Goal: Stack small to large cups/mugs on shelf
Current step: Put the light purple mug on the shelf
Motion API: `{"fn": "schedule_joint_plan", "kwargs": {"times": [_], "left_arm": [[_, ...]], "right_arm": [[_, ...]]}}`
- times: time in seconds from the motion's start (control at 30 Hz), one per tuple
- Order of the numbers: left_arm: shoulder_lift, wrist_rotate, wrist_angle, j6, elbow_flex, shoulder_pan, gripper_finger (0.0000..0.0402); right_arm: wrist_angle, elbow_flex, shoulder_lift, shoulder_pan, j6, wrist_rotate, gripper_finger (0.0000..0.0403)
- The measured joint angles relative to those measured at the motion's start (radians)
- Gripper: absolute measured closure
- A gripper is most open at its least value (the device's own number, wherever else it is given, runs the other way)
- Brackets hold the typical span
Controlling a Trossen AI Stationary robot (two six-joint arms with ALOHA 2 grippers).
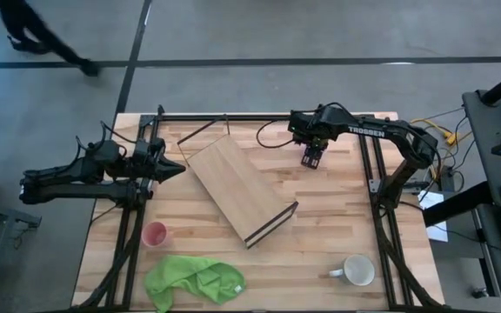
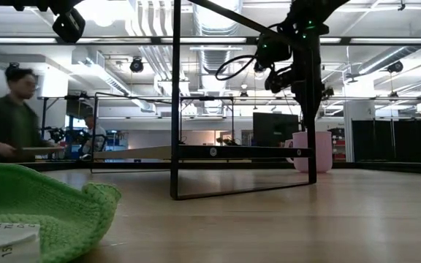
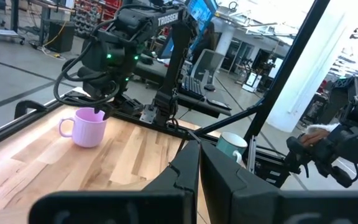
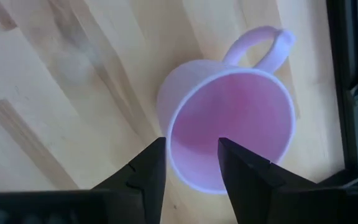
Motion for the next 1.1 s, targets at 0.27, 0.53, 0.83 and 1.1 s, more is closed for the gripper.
{"fn": "schedule_joint_plan", "kwargs": {"times": [0.27, 0.53, 0.83, 1.1], "left_arm": [[0.002, 0.000, 0.000, 0.000, 0.000, 0.000, 0.0402], [0.011, 0.000, 0.001, 0.000, 0.000, 0.000, 0.0402], [0.018, 0.000, 0.001, 0.000, 0.000, 0.000, 0.0402], [0.018, 0.000, 0.001, 0.000, 0.000, 0.000, 0.0402]], "right_arm": [[0.009, 0.000, 0.000, 0.000, -0.003, 0.000, 0.0264], [0.012, 0.000, 0.037, -0.001, 0.004, -0.003, 0.0264], [0.016, 0.000, 0.077, -0.001, 0.016, 0.007, 0.0272], [0.033, 0.000, 0.077, -0.001, 0.016, 0.007, 0.0384]]}}
